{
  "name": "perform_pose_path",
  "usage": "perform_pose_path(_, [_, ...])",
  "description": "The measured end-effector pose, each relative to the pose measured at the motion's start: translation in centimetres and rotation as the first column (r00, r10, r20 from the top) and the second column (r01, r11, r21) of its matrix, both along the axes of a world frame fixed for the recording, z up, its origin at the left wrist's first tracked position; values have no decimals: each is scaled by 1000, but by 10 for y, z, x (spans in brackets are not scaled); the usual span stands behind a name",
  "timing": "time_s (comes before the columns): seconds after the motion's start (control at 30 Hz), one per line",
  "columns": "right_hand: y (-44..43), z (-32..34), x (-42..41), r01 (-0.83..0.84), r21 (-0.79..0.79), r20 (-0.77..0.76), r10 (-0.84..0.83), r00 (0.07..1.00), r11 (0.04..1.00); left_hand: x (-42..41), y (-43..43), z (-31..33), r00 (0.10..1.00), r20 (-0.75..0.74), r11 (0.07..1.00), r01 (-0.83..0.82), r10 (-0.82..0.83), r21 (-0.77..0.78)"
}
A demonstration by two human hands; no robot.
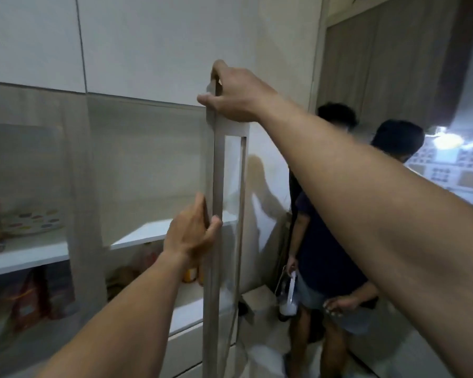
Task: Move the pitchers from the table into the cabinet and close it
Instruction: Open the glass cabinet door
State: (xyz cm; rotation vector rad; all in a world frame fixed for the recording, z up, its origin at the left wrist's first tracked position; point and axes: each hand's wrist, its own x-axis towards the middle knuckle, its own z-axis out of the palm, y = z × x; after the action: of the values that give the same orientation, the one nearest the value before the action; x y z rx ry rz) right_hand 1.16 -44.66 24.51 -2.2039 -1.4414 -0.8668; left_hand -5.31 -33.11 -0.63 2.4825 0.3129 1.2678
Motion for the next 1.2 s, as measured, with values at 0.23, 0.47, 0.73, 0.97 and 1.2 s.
perform_pose_path(0.23, [-105,-11,43,166,42,104,-170,980,985,73,-91,-7,980,29,979,194,-196,57])
perform_pose_path(0.47, [-204,-20,117,476,-13,309,-450,838,879,173,-186,2,964,-47,962,264,-262,64])
perform_pose_path(0.73, [-272,-23,203,653,-87,293,-607,739,752,272,-264,10,965,-129,968,241,-230,71])
perform_pose_path(0.97, [-297,-26,272,657,-67,219,-631,744,751,336,-299,8,970,-155,979,198,-188,54])
perform_pose_path(1.2, [-305,-25,310,669,-65,179,-651,738,741,369,-317,12,965,-198,984,179,-171,22])
